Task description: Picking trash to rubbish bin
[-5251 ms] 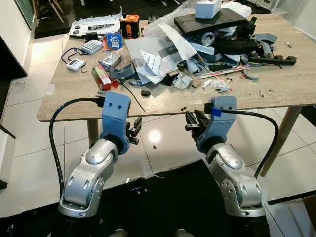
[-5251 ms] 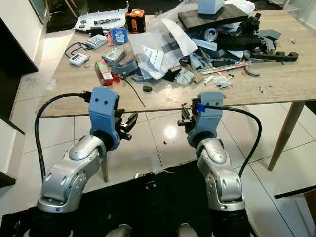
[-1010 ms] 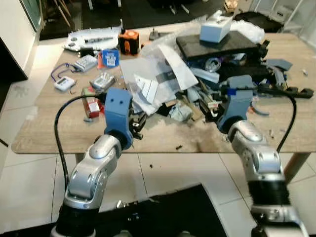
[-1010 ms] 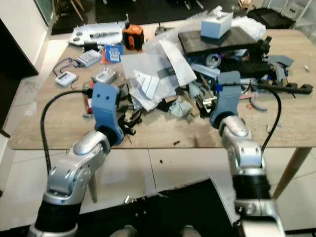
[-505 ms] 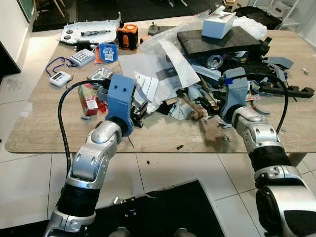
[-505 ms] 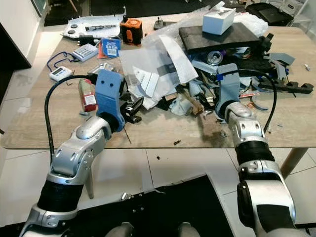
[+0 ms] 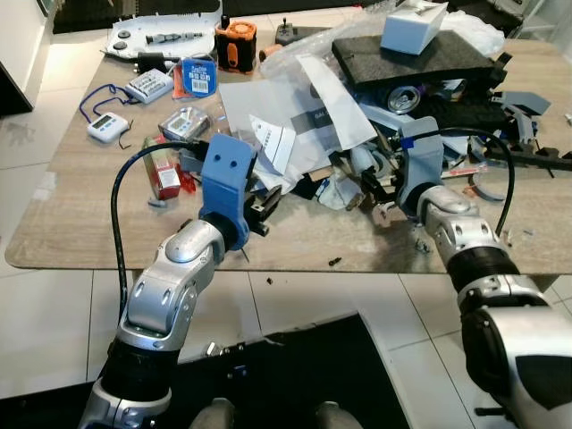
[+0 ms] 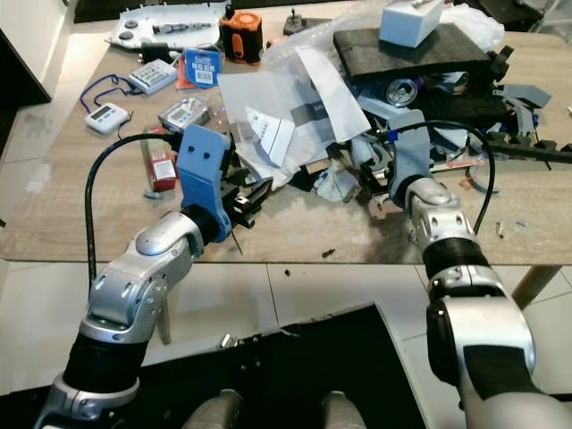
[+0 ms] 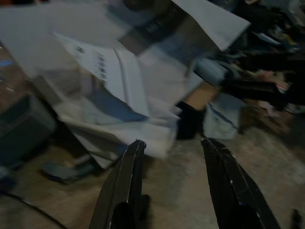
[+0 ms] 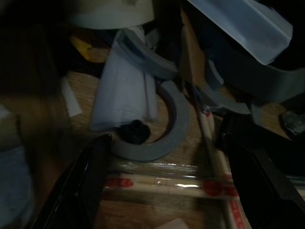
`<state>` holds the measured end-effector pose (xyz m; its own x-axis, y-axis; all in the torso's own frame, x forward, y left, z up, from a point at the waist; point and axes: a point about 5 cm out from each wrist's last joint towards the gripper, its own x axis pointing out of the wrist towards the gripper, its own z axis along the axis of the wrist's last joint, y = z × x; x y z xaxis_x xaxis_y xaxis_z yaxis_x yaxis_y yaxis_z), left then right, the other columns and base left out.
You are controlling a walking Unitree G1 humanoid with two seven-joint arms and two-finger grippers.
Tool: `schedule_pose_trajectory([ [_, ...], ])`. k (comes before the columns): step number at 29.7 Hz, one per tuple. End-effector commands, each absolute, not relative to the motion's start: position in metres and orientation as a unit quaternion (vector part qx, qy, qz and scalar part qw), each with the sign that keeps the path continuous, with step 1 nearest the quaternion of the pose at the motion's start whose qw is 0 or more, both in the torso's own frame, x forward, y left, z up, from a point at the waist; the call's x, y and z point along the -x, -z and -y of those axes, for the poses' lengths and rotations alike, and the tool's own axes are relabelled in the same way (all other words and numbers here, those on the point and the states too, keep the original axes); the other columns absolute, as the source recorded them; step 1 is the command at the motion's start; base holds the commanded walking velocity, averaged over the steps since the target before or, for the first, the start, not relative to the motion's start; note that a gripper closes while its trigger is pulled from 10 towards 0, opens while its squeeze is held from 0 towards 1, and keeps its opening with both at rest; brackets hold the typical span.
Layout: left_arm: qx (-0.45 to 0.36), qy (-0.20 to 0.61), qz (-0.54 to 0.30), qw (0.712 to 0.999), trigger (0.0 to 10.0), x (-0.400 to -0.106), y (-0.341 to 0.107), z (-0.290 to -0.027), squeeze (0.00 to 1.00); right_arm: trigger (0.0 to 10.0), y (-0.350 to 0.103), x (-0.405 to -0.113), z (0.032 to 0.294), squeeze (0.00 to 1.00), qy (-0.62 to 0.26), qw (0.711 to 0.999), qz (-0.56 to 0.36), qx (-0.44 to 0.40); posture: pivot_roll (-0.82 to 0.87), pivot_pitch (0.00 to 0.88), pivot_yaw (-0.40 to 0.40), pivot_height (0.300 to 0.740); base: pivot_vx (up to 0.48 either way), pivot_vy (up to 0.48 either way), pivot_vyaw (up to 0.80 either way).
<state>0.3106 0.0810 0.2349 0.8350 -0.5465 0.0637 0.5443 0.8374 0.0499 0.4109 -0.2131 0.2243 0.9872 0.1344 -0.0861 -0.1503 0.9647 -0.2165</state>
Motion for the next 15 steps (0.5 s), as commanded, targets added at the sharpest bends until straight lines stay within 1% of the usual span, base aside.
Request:
schedule_pose_trajectory([
  [1,-0.011,0.320,0.034,0.947,10.0,-0.303,-0.235,-0.072,0.00,10.0,-0.223,-0.410,0.220,0.00,-0.065,0.990,-0.045,0.119,0.05,0.347,-0.020,0.740,0.000,0.000,0.00],
  [2,-0.011,0.320,0.034,0.947,10.0,-0.303,-0.235,-0.072,0.00,10.0,-0.223,-0.410,0.220,0.00,-0.065,0.990,-0.045,0.119,0.05,0.347,-0.020,0.740,0.000,0.000,0.00],
  [5,-0.009,0.360,0.036,0.932,10.0,-0.293,-0.237,-0.063,0.00,10.0,-0.223,-0.410,0.227,0.00,-0.054,0.989,-0.049,0.126,0.05,0.363,-0.023,0.740,0.000,0.000,0.00],
  [15,-0.010,0.367,0.035,0.929,10.0,-0.289,-0.237,-0.063,0.00,10.0,-0.223,-0.409,0.233,0.00,-0.046,0.989,-0.053,0.129,0.06,0.372,-0.023,0.740,0.000,0.000,0.00],
])
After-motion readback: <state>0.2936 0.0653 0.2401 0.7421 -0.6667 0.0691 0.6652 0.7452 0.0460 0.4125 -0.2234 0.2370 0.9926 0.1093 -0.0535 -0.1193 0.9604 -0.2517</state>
